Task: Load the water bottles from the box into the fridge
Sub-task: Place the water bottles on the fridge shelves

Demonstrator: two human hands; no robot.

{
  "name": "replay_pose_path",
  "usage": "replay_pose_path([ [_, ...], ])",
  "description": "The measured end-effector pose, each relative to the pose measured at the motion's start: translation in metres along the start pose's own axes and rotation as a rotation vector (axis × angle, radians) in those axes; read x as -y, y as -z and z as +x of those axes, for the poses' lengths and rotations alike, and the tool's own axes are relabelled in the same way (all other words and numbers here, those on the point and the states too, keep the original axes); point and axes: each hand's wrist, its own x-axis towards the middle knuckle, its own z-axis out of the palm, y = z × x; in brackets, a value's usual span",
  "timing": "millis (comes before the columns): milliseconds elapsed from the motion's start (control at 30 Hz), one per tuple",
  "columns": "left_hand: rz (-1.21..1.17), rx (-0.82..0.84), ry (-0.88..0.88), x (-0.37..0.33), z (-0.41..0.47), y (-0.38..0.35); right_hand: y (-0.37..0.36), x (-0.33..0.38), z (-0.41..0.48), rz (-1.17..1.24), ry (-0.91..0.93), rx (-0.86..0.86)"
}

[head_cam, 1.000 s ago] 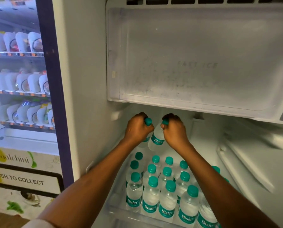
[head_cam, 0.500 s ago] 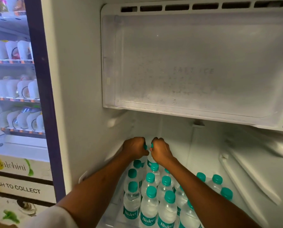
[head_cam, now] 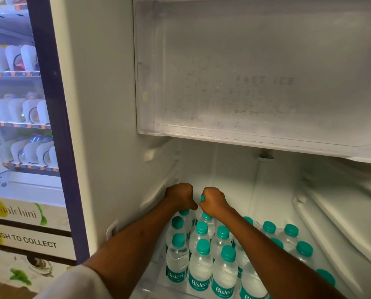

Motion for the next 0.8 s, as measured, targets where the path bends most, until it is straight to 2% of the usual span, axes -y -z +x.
replay_pose_path([
  [800, 0.044, -0.010, -0.024, -0.0039, 0.0000, -0.0051, 0.0037, 0.0018, -0.0066, -0.001, -0.073, 0.011],
])
